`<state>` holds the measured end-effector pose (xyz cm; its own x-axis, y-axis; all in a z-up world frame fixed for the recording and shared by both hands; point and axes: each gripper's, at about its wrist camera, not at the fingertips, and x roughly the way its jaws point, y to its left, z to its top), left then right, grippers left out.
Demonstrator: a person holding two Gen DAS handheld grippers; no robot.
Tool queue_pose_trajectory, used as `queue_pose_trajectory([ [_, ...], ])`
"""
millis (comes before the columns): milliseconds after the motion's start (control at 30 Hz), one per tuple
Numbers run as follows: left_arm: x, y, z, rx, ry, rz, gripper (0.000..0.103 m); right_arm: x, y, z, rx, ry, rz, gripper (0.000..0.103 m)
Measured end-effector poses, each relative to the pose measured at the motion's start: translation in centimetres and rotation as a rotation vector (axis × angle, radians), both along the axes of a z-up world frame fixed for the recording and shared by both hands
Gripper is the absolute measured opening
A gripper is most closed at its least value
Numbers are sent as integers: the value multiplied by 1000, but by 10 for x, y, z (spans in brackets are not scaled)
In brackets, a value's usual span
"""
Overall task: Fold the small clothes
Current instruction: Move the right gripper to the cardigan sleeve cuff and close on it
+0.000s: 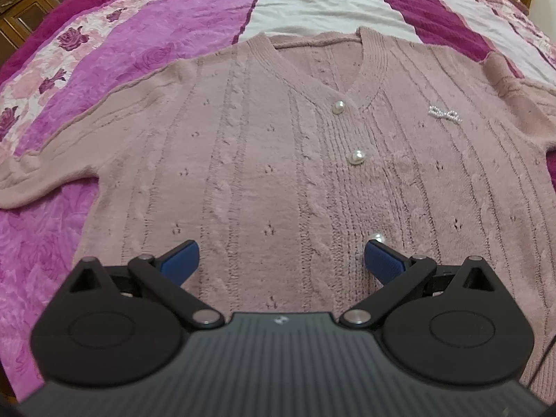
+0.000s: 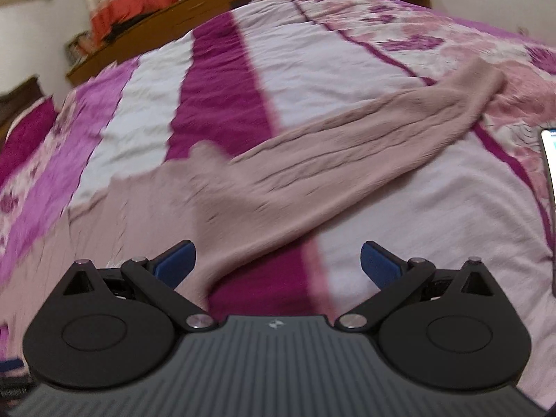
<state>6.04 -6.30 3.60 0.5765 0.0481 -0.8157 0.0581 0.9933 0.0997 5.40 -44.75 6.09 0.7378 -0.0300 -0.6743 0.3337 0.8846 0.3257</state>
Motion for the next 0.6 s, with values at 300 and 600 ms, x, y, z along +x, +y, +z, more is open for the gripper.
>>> queue_pose_trajectory([
  [300,8,0,-10,2,42,44,103,19,-73,-16,52,-30,-121,103],
  [600,10,2,-17,-7,62,58,103,49,-114,-36,44,-38,-196,103],
])
